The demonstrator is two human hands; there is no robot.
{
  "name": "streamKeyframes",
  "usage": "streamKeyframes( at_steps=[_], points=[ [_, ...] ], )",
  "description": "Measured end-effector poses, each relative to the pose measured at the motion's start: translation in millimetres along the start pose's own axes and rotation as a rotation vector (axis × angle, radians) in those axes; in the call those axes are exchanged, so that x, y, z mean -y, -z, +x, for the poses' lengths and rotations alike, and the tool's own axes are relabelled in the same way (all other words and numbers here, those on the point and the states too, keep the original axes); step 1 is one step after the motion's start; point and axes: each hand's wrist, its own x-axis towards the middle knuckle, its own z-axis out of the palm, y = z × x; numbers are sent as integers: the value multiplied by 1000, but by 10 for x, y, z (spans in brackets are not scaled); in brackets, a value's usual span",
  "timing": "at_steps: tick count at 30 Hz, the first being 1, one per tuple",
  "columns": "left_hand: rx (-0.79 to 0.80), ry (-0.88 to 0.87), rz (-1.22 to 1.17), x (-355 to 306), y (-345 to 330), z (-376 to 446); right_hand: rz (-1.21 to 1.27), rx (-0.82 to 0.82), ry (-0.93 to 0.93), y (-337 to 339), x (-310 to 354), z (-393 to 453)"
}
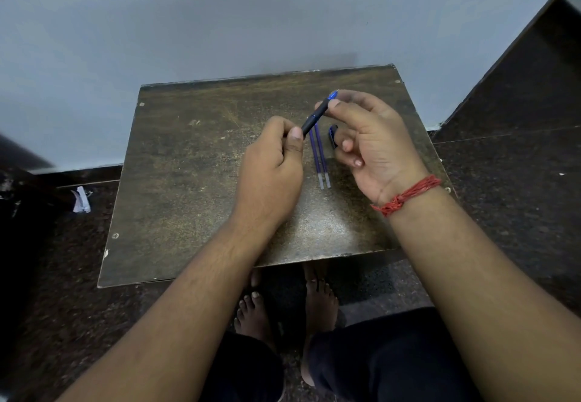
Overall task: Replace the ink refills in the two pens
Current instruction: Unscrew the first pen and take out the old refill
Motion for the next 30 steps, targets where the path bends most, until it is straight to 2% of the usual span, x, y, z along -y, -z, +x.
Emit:
streamKeyframes(
  at_steps=[6, 16, 26, 30],
  points=[
    [9, -19, 26, -3, -8, -3, -102, -27, -6, 3, -47, 7],
    [-3, -9, 28, -20, 5, -5, -4, 45, -5, 12, -12, 17],
    [3, -46, 45, -19, -19, -20, -39, -46, -25, -9, -15, -1],
    [4, -36, 30, -10, -17, -14, -16, -15, -21, -6, 2, 1]
  ],
)
